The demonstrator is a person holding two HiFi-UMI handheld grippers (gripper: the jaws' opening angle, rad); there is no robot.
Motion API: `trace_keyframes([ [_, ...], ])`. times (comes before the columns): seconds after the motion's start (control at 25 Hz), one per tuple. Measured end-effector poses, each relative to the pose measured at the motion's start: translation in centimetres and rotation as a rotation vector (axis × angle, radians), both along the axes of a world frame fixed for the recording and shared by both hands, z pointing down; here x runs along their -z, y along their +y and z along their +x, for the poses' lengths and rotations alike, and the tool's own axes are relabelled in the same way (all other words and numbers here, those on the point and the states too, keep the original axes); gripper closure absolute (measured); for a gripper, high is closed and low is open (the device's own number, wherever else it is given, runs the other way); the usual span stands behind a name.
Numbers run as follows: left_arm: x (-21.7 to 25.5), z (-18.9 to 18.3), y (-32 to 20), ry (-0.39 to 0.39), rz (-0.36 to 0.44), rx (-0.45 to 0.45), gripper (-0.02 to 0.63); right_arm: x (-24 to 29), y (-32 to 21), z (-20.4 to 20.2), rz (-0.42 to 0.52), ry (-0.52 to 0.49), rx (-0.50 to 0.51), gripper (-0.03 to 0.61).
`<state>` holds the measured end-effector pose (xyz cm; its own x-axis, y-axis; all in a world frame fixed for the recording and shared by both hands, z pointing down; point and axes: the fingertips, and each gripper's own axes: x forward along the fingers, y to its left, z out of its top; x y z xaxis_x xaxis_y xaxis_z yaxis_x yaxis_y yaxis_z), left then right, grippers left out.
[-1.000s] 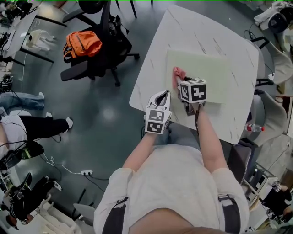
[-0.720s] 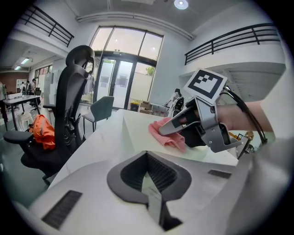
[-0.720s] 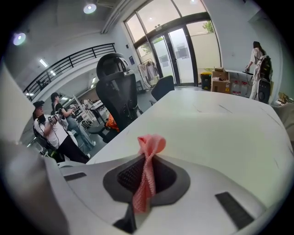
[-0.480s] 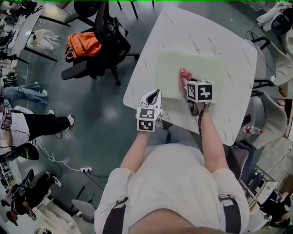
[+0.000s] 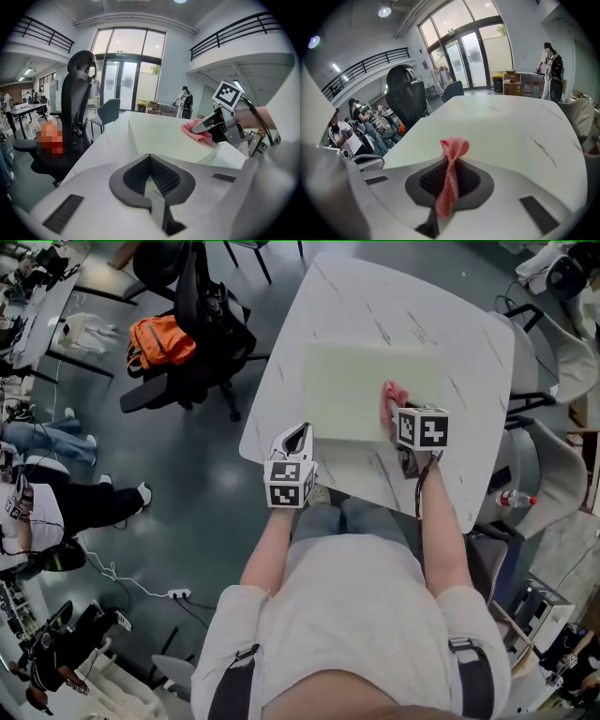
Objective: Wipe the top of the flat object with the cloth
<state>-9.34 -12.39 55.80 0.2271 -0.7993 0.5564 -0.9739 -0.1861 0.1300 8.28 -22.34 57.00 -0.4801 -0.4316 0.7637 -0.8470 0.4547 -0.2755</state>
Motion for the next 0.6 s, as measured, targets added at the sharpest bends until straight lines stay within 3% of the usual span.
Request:
trace_keyframes([
  [0.6, -0.1, 0.2, 0.0, -0.007, -0.001, 0.036, 0.601, 0.2, -0.6, 8.9, -0.007, 0.006, -0.126, 0.549],
])
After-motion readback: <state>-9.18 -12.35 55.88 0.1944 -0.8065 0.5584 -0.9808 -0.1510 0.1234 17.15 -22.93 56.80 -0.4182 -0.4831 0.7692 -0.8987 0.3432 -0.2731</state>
